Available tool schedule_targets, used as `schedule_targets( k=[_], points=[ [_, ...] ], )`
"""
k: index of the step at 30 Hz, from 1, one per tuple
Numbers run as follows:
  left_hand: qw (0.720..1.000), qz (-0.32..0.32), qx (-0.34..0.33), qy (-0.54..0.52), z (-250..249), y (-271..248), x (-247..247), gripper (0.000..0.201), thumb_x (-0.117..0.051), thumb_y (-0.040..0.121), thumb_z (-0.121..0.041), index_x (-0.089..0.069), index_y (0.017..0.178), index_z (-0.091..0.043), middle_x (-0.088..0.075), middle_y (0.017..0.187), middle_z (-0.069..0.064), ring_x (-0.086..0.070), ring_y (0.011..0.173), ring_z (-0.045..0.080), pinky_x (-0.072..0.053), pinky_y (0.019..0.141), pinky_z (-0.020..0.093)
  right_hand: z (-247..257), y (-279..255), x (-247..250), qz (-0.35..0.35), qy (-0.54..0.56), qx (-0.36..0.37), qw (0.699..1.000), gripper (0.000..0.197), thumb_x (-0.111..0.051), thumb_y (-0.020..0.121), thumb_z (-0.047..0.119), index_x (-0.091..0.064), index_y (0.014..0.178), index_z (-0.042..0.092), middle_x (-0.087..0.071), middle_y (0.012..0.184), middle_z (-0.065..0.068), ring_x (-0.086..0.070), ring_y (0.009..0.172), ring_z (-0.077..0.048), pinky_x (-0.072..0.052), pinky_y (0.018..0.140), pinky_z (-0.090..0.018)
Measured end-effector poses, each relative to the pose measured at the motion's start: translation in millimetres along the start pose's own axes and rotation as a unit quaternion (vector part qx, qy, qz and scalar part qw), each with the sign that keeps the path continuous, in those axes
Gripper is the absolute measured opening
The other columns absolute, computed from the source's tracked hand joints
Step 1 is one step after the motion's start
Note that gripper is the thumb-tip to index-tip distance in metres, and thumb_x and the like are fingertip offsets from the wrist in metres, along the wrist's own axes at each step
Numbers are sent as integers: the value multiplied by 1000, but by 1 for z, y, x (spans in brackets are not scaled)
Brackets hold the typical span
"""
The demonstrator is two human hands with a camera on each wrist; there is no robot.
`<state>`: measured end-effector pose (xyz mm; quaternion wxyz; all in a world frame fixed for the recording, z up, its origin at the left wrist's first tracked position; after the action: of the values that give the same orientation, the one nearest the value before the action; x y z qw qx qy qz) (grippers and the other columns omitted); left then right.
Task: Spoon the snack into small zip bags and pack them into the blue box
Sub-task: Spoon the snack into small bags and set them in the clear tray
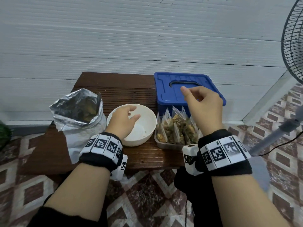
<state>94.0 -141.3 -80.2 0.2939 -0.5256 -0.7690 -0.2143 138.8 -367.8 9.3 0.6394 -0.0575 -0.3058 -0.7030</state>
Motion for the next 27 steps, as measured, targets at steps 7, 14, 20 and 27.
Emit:
schedule_targets(
  k=[7,14,20,27],
  points=[
    [953,160,29,257,29,13,-20,78,-74,80,-42,-37,147,-22,-41,149,1,-38,137,21,-32,112,36,16,-22,-54,101,122,0,987,19,-64,87,40,-71,85,23,-70,75,7,-58,68,1,-45,64,-12],
    [902,231,40,363,31,18,-35,63,-72,82,-34,-48,137,-15,-52,135,5,-49,124,25,-43,103,40,12,-20,-63,119,142,-18,983,18,-63,87,42,-71,85,26,-71,76,7,-60,70,0,-44,63,-7],
    [932,200,59,296,31,21,-36,56,-82,76,-28,-58,124,-11,-55,126,8,-57,114,26,-47,96,35,12,-17,-66,117,134,-24,984,21,-62,87,44,-71,83,26,-71,75,9,-62,73,-4,-46,65,-9],
    [932,204,66,291,34,24,-36,41,-69,88,-14,-55,126,-8,-57,126,11,-57,114,29,-47,97,36,10,-17,-70,126,115,-28,985,24,-60,87,47,-71,83,27,-71,77,12,-63,79,-3,-45,67,-9]
  ],
)
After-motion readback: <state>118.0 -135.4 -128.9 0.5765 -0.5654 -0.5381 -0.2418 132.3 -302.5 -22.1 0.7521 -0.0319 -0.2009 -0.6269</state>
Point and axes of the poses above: each hand's wrist, its own y-axis towards the middle knuckle, its own x-axis out of the back of the hand, z = x × y, the point moved 6 cm from there along y, towards the middle knuckle
